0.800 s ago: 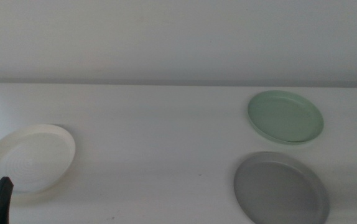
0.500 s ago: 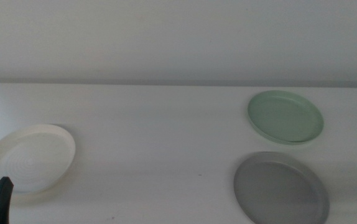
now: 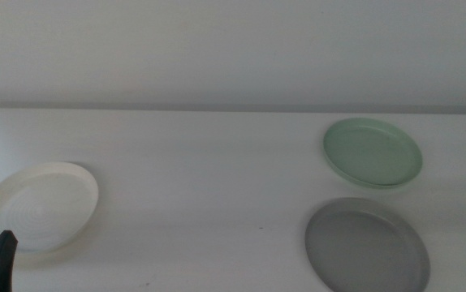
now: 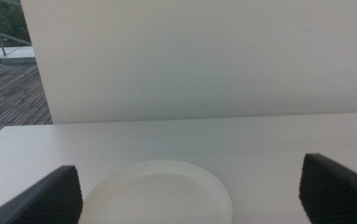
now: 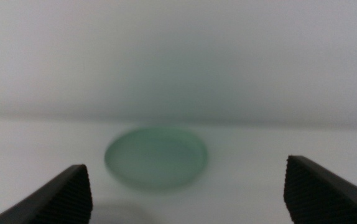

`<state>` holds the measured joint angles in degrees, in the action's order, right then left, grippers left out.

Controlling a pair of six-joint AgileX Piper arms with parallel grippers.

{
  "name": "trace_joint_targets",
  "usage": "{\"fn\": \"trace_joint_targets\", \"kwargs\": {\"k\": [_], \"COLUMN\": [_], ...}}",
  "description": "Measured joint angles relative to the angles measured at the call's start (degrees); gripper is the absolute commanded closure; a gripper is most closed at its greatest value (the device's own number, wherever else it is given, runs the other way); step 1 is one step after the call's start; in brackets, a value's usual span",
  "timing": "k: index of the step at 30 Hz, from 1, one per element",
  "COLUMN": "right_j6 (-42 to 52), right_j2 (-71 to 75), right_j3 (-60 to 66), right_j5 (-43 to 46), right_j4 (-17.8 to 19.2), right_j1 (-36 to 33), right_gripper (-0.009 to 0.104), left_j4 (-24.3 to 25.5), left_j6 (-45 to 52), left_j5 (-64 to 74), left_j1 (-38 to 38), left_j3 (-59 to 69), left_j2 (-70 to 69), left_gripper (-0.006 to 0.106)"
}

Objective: Stack the three bowls on top of each other.

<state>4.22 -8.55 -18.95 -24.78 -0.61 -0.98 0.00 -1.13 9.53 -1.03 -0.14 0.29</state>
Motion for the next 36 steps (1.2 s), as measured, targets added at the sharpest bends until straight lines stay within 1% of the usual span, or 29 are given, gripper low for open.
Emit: {"fn": "trace_joint_targets", "kwargs": {"k": [2, 6, 9, 12, 16, 18, 24, 27, 29, 36], "right_j6": [0.0, 0.0, 0.0, 0.0, 0.0, -0.2, -3.6, -4.8, -6.0, -10.1], "right_j2": [-4.7, -16.2, -24.0, -30.1, -35.0, -37.0, -50.2, -57.9, -62.1, -74.9], "right_j3": [-5.5, -16.6, -22.6, -26.3, -27.1, -27.1, -27.3, -27.3, -27.3, -27.4], "right_j5": [-7.1, -25.3, -34.2, -39.0, -39.4, -39.4, -38.9, -36.7, -34.3, -22.0], "right_j4": [0.0, 0.0, -0.6, -2.7, -7.5, -8.7, -8.1, -7.7, -7.6, -7.6], "right_j1": [0.0, 0.0, 0.0, 0.0, 0.0, 0.0, 0.0, 0.0, 0.0, 0.0], "right_gripper": [0.013, 0.013, 0.013, 0.013, 0.013, 0.013, 0.013, 0.013, 0.013, 0.013], "left_j4": [0.0, 0.0, 0.0, 0.0, 0.0, 0.0, 0.0, 0.0, 0.0, 0.0], "left_j6": [0.0, 0.0, 0.0, 0.0, 0.0, 0.0, 0.0, 0.0, 0.0, 0.0], "left_j5": [-0.1, -0.1, -0.1, -0.1, -0.1, -0.1, -0.1, -0.1, -0.1, -0.1], "left_j1": [0.0, 0.0, 0.0, 0.0, 0.0, 0.0, 0.0, 0.0, 0.0, 0.0], "left_j3": [0.0, 0.0, 0.0, 0.0, 0.0, 0.0, 0.0, 0.0, 0.0, 0.0], "left_j2": [0.0, 0.0, 0.0, 0.0, 0.0, 0.0, 0.0, 0.0, 0.0, 0.0], "left_gripper": [0.007, 0.007, 0.007, 0.007, 0.007, 0.007, 0.007, 0.007, 0.007, 0.007]}}
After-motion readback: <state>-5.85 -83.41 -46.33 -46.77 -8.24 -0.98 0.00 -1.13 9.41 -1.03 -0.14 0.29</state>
